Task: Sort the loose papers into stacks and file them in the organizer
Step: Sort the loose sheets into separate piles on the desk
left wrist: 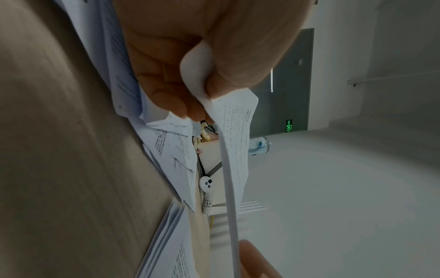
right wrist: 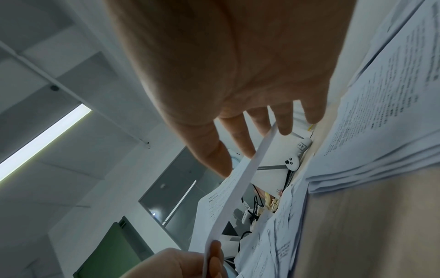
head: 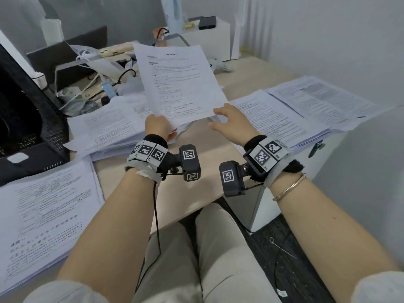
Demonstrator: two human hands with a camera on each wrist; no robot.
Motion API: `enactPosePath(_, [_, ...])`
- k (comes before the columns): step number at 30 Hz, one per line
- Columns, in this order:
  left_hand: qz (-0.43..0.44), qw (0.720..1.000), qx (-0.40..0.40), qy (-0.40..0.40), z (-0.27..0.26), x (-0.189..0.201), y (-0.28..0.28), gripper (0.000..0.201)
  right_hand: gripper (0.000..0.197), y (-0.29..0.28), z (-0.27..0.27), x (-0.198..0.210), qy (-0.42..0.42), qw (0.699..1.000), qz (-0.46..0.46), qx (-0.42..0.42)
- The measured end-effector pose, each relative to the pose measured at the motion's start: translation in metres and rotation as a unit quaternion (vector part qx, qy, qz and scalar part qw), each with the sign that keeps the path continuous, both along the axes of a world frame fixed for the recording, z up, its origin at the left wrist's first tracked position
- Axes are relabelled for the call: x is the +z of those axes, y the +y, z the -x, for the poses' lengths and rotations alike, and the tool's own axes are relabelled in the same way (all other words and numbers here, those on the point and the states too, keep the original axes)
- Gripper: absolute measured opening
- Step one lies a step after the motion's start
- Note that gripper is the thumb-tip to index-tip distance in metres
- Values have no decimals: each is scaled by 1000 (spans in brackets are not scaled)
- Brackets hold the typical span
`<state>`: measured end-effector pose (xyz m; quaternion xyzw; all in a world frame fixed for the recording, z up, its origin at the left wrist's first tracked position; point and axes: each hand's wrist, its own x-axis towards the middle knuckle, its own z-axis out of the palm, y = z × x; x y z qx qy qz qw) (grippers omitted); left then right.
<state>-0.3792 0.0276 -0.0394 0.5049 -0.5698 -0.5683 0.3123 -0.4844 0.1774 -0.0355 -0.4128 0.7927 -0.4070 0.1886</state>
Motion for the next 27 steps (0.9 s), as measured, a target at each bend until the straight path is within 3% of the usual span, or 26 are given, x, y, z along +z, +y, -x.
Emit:
enactPosePath(5, [0, 1000, 21, -8, 0, -4, 0, 9, 52, 0, -2, -3, -17, 1000, 21, -7])
enactPosePath(8, [2, 999, 39, -7, -4, -5, -3, 29, 50, -3, -6, -5, -34, 998, 53, -15])
enactPosePath(11, [-34, 998, 43, 32, -10, -2, -1, 20, 47, -5, -11, -4, -36, 996, 81, -18])
enactPosePath(14, [-25, 998, 32, 51, -16, 1, 2, 37, 44, -7, -12, -5, -31, 994, 102, -30])
enactPosePath(22, [78, 997, 11, 3, -49, 10, 17, 43, 40, -22, -23, 2, -115, 961, 213, -134])
enactPosePath(27, [122, 992, -22, -3, -82, 12, 33, 45, 49, -35, -33, 5, -99, 971, 184, -119])
